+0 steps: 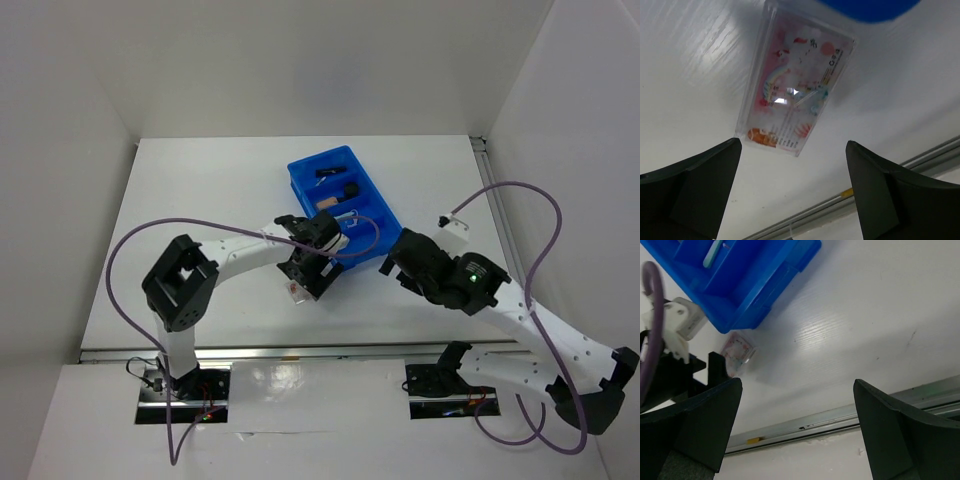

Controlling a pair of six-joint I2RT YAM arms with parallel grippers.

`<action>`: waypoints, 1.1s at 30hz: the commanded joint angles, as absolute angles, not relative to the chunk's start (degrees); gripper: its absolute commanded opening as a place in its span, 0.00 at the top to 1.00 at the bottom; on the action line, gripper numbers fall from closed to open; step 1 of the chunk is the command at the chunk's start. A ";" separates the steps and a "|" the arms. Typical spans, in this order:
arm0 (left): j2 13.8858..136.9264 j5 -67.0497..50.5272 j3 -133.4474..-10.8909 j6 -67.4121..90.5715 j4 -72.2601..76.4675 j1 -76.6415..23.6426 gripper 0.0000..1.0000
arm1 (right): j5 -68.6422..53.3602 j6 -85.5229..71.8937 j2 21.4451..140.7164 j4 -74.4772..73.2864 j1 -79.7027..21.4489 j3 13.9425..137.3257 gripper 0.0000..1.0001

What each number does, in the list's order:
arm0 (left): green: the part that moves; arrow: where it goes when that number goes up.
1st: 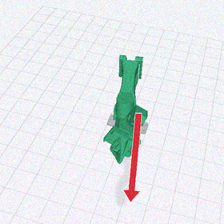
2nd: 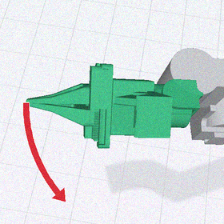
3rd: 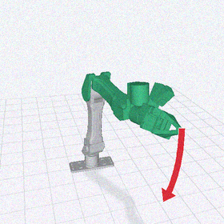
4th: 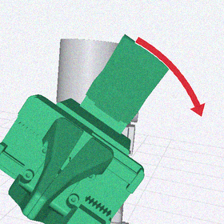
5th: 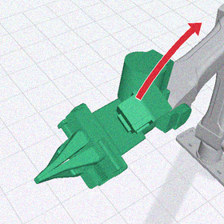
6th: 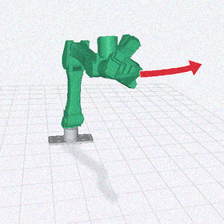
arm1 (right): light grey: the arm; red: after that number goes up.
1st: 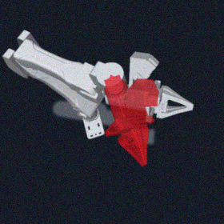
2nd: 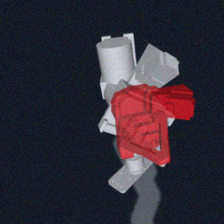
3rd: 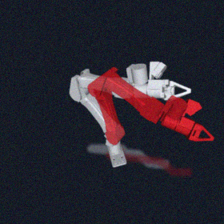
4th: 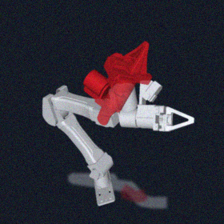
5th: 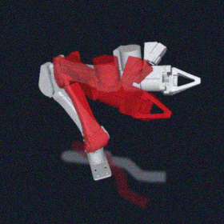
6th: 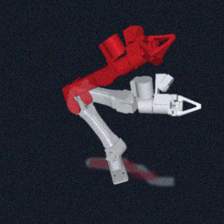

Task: Organize the makeup

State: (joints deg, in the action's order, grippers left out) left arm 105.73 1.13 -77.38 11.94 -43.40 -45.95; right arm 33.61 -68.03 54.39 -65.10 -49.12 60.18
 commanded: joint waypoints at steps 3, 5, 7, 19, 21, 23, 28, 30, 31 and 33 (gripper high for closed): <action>109.86 5.09 -81.29 7.57 -42.54 -46.40 0.00 | 37.62 -71.28 50.36 -68.55 -48.96 60.03 0.00; 111.26 7.20 -81.30 7.56 -41.84 -46.93 0.00 | 37.62 -71.28 50.36 -69.08 -48.43 60.03 0.00; 111.27 7.73 -80.52 6.86 -40.70 -46.93 0.00 | 37.62 -71.28 50.36 -69.08 -48.43 60.03 0.00; 112.15 3.25 -75.68 3.87 -36.74 -46.93 0.11 | 37.62 -70.05 50.89 -66.88 -48.43 60.03 0.00; 111.45 3.25 -74.80 5.09 -35.69 -46.93 0.16 | 37.62 -69.52 50.89 -66.36 -48.43 60.03 0.00; 109.34 3.25 -73.05 5.79 -35.07 -46.93 0.30 | 37.62 -68.91 50.89 -65.84 -48.43 60.03 0.00; 103.28 2.55 -70.67 7.73 -35.07 -47.55 0.49 | 37.62 -68.38 51.42 -65.83 -48.43 60.03 0.00; 99.78 2.03 -70.66 8.26 -36.73 -48.07 0.49 | 37.62 -68.38 51.42 -65.83 -48.43 60.64 0.00; 98.71 2.02 -71.27 8.26 -37.87 -48.08 0.51 | 37.62 -68.38 51.42 -65.83 -48.43 61.34 0.00; 96.34 1.41 -72.68 7.65 -42.26 -48.08 0.51 | 38.14 -68.38 51.42 -67.32 -48.43 62.04 0.00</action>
State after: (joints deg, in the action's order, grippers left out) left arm 102.13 2.85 -70.50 7.44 -37.89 -47.59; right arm 35.27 -68.29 51.42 -66.92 -48.71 60.01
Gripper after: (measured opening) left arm 0.755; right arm 0.997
